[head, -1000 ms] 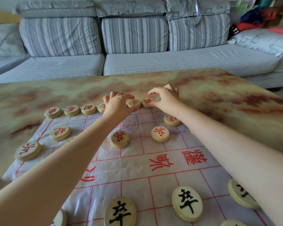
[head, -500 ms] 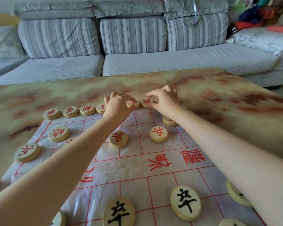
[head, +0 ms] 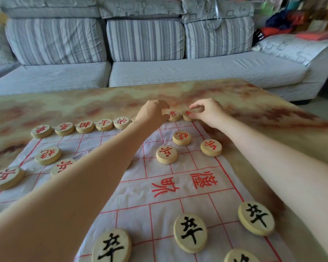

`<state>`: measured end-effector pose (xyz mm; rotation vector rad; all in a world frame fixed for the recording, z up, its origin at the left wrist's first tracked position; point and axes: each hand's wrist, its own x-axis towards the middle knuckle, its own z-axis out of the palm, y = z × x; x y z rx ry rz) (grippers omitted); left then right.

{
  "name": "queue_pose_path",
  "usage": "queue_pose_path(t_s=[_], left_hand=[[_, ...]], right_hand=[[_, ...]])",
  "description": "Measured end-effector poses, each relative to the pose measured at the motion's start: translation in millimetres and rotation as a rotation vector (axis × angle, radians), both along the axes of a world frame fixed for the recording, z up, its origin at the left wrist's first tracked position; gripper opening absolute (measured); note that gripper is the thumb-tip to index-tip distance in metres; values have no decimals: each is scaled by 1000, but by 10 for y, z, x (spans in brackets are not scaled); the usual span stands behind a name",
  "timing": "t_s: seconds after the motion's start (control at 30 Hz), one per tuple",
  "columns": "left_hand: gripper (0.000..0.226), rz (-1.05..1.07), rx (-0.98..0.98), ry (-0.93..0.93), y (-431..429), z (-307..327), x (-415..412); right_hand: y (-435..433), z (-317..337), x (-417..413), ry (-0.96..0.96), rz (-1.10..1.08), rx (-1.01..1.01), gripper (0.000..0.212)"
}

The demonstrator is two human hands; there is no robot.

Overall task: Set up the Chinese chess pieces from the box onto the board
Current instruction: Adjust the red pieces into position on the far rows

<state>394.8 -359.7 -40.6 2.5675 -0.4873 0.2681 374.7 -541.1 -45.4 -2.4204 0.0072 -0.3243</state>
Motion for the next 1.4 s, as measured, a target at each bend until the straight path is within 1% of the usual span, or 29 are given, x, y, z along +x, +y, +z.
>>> queue_pose_path(t_s=[0.1,0.23,0.33,0.43,0.53,0.6,0.63,0.7,0.73,0.77,0.8,0.83,0.93,1.07,1.17,1.27,1.37,1.4], left_hand=[[42,61,56,26,-78,-50,81],[59,143,124,-16,-135,-126,173],[66,182,164,-21,-178,-124,167],[62,193,195,-49,-222,-100,161],[54,188,203,-26,-248,-107,166],[49,169,150,26,-263,-112,168],[46,152,121,57,-268,-117,166],[38,102,71,86,-280,-121,151],[39,81,41,97,-286,-116,141],[48,69,7,118,-296,-108,127],[56,67,-19,134,-297,-103,108],[58,71,-27,131,-298,-104,97],[46,106,12,58,-279,-130,91],[59,138,102,-38,-240,-180,112],[62,162,144,-55,-237,-187,129],[54,160,157,-36,-241,-210,123],[40,136,169,-12,-241,-212,98],[37,126,173,-6,-244,-205,92]], right_hand=[[35,-9,36,-9,-18,-30,37],[89,-71,74,-8,-97,-84,52],[107,-101,90,12,-147,-72,61],[108,-97,92,56,-145,-53,64],[96,-90,108,92,-129,-31,56],[72,-89,121,134,-121,12,48],[54,-90,123,158,-110,47,47],[10,-85,104,193,-58,114,53],[-1,-72,81,203,-29,143,58],[-13,-58,56,208,-10,171,63],[-24,-50,43,203,-3,199,65],[-34,-46,40,192,-1,227,64],[-51,-60,37,167,-27,274,62],[-28,-107,39,127,-102,186,70],[-27,-129,67,115,-129,193,66],[-27,-136,90,144,-108,211,57],[-45,-138,105,157,-68,237,45],[-54,-139,100,170,-47,233,45]])
